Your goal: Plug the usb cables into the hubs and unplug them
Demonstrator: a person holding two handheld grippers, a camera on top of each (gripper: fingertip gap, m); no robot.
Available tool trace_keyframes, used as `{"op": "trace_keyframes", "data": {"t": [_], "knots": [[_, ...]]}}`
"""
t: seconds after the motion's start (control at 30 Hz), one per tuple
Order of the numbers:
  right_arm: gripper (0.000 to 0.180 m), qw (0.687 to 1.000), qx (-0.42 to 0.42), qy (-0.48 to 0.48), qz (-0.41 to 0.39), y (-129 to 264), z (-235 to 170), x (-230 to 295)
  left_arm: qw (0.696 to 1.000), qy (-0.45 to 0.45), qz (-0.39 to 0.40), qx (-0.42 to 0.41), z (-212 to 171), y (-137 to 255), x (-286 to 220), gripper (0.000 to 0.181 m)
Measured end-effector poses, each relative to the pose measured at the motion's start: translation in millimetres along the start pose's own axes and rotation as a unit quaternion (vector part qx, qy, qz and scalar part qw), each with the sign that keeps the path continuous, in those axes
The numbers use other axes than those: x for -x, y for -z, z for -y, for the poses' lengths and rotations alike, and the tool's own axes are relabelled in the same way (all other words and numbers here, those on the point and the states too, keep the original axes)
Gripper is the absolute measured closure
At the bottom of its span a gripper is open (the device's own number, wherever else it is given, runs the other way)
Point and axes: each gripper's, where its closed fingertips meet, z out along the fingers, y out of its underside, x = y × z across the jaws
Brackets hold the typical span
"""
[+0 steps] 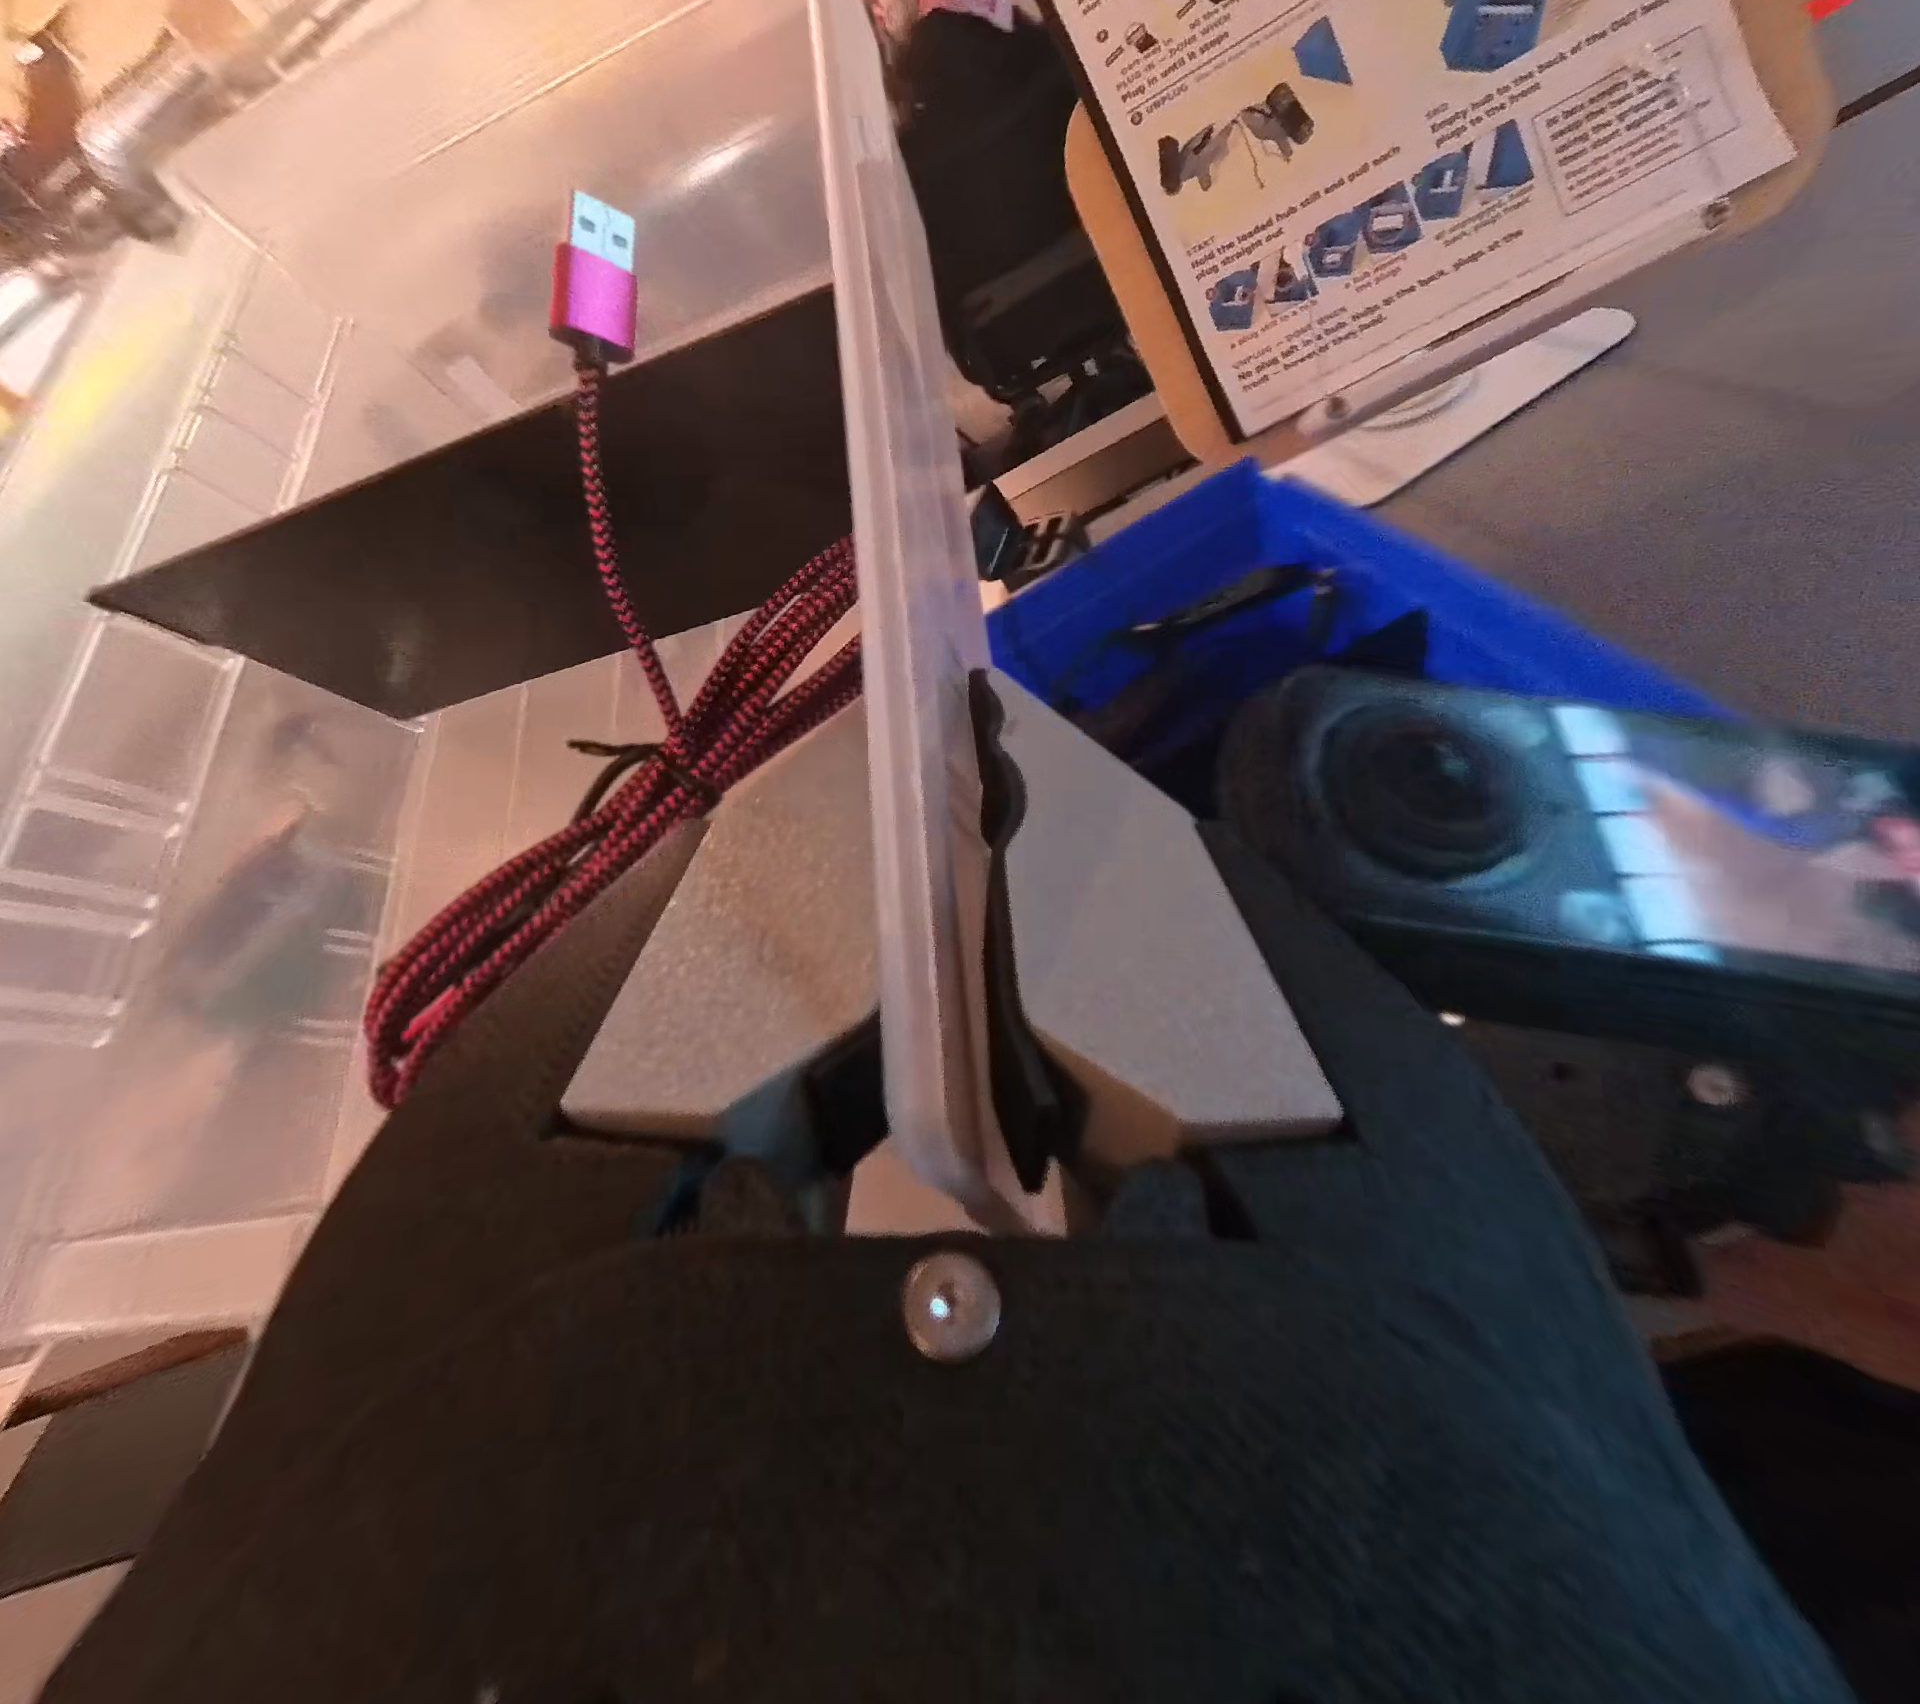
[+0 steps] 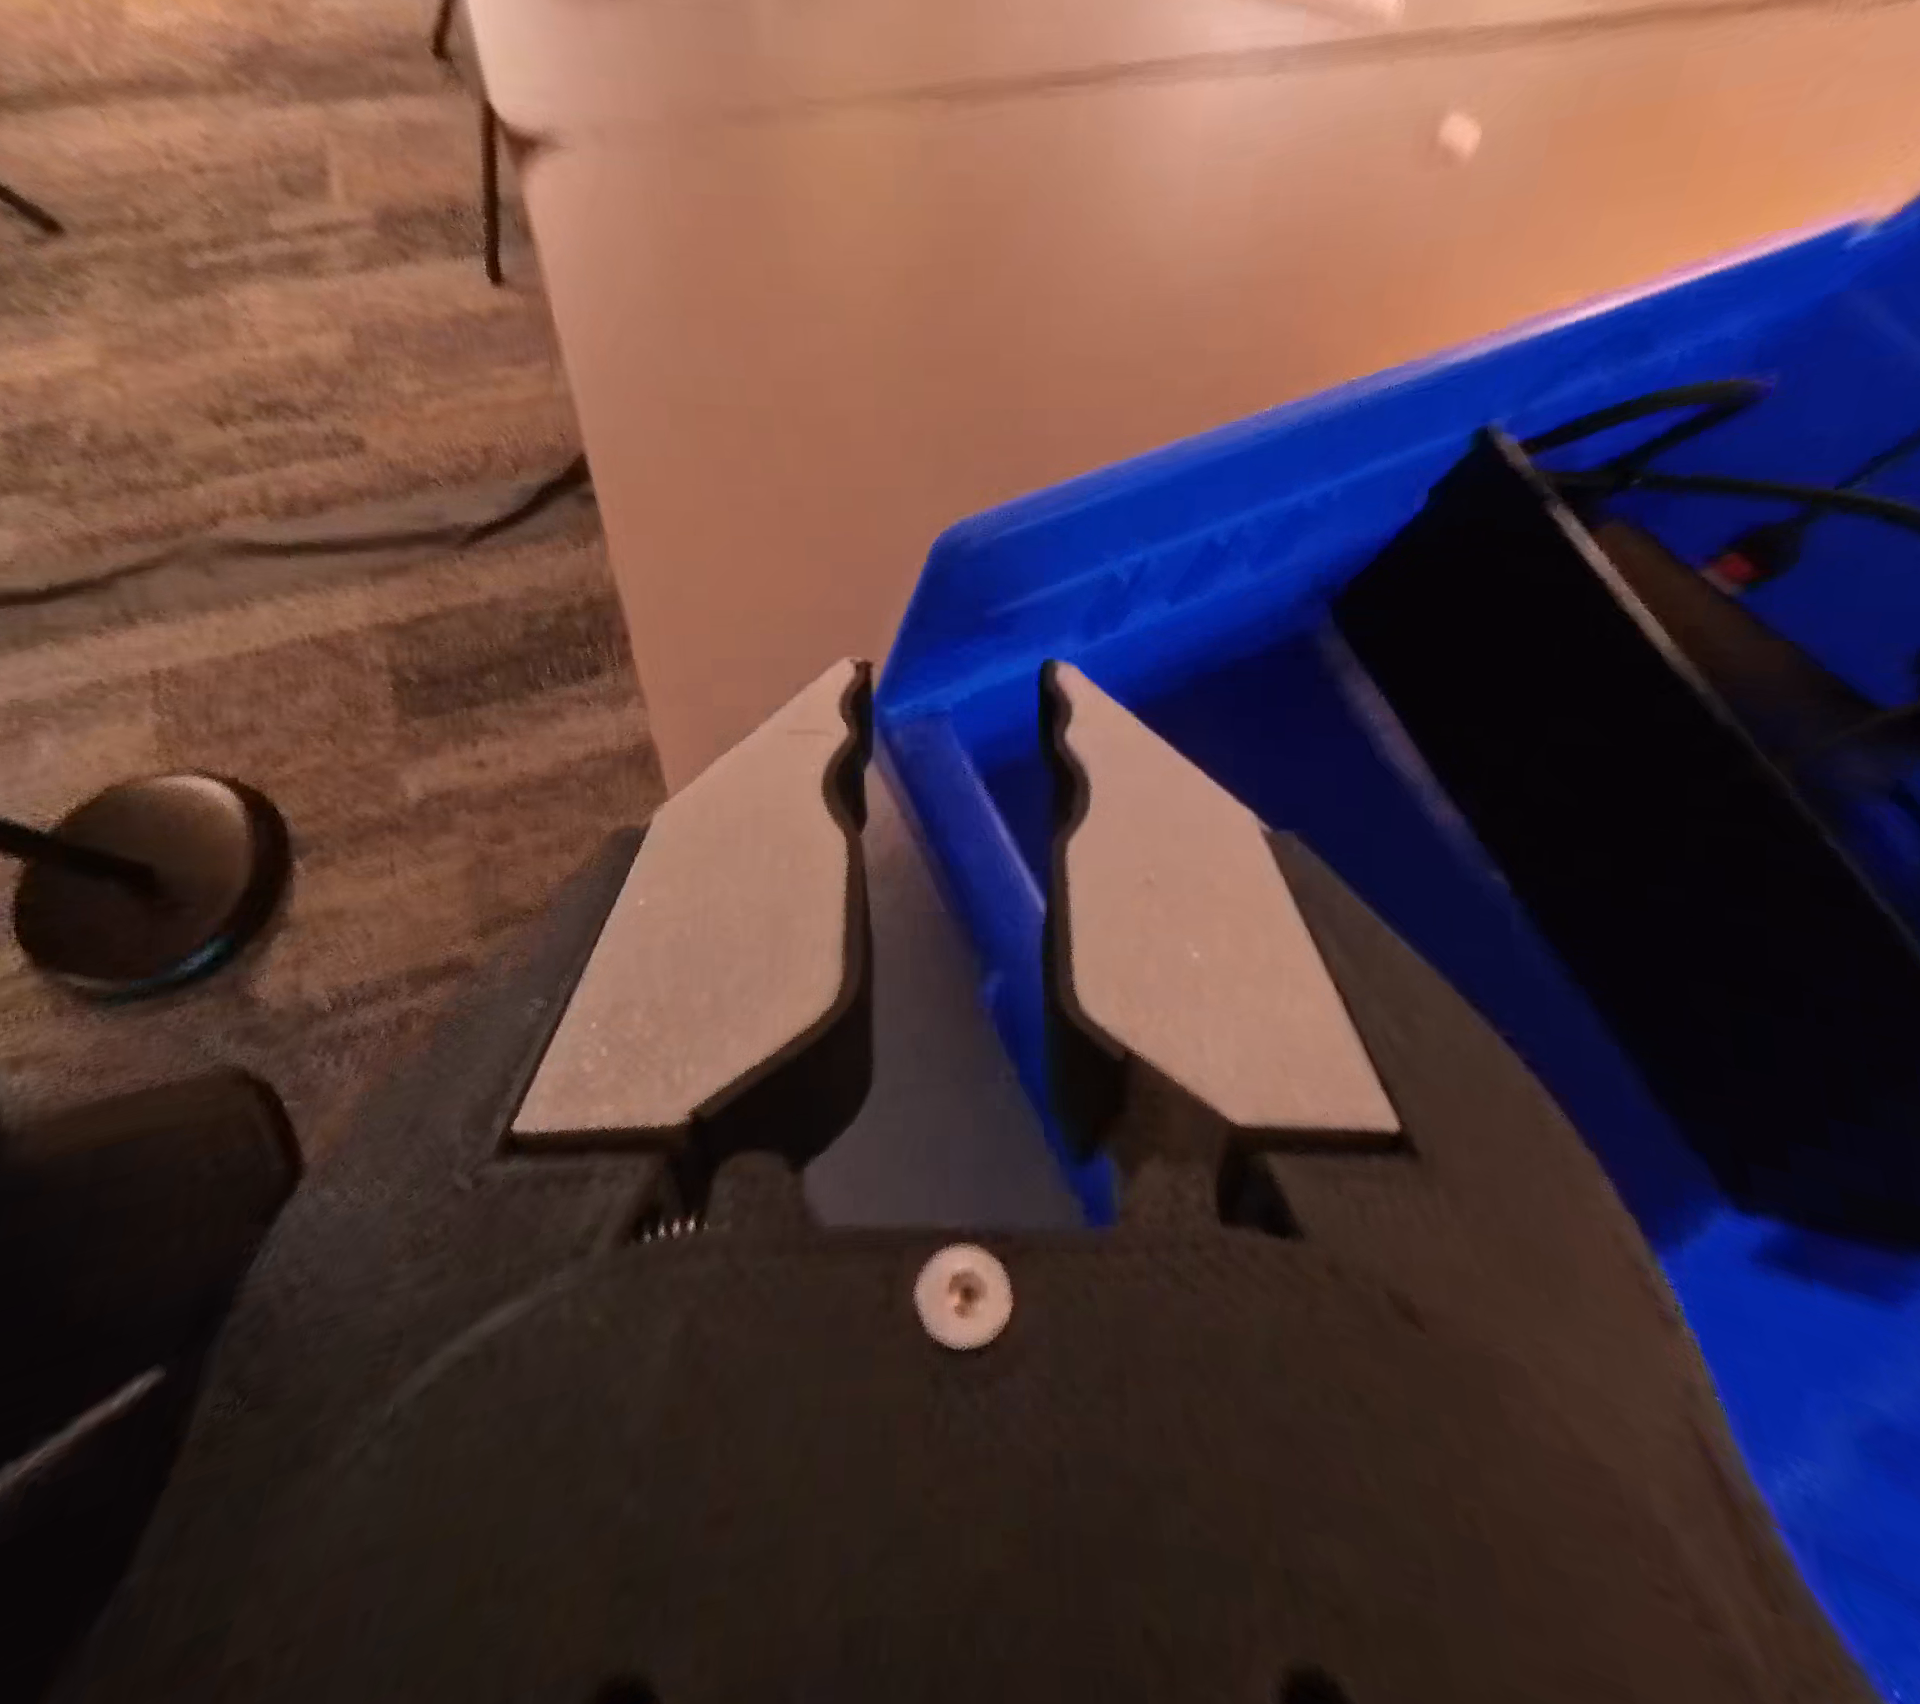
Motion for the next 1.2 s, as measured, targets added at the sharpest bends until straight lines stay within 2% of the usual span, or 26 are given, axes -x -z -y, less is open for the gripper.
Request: {"op": "trace_keyframes", "data": {"t": [0.07, 0.13, 0.2, 0.33, 0.53, 0.57, 0.7, 0.9, 1.07, 1.2], "knots": [[0.152, 0.999, -0.049, 0.020, 0.005, 22.3, 21.5, 7.1, 1.000, 0.013, -0.016, 0.002, -6.7, -0.5, 2.3, 0.178], [0.151, 0.997, -0.074, 0.025, 0.020, 55.2, 24.2, 8.2, 0.999, 0.024, -0.025, 0.007, -10.7, -0.6, 4.0, 0.179], [0.151, 0.995, -0.093, 0.016, 0.042, 94.5, 15.7, 2.7, 0.999, 0.021, -0.029, 0.008, -9.7, -1.5, 0.4, 0.179], [0.152, 0.993, -0.115, -0.010, 0.019, 177.1, -20.7, -33.8, 0.998, -0.014, -0.062, -0.006, 10.1, -4.8, -35.3, 0.179], [0.157, 0.994, -0.087, -0.032, -0.064, 277.3, -97.3, -86.4, 0.972, -0.075, -0.218, -0.037, 46.2, -10.2, -162.3, 0.181], [0.161, 0.993, -0.085, -0.033, -0.076, 292.0, -104.5, -94.6, 0.965, -0.090, -0.242, -0.040, 48.6, -11.9, -187.8, 0.180], [0.152, 0.991, -0.073, -0.056, -0.096, 341.0, -123.6, -115.6, 0.943, -0.128, -0.301, -0.066, 50.8, -17.9, -274.5, 0.180], [0.151, 0.988, -0.066, -0.046, -0.133, 370.7, -136.4, -135.2, 0.928, -0.142, -0.342, -0.049, 28.7, -27.1, -347.6, 0.180], [0.151, 0.990, -0.052, -0.038, -0.123, 360.7, -138.2, -129.9, 0.907, -0.114, -0.406, -0.005, 3.7, -28.6, -385.2, 0.179], [0.151, 0.992, -0.025, -0.020, -0.119, 341.7, -143.8, -125.3, 0.899, -0.105, -0.424, 0.026, -10.9, -32.8, -401.0, 0.176]]}}
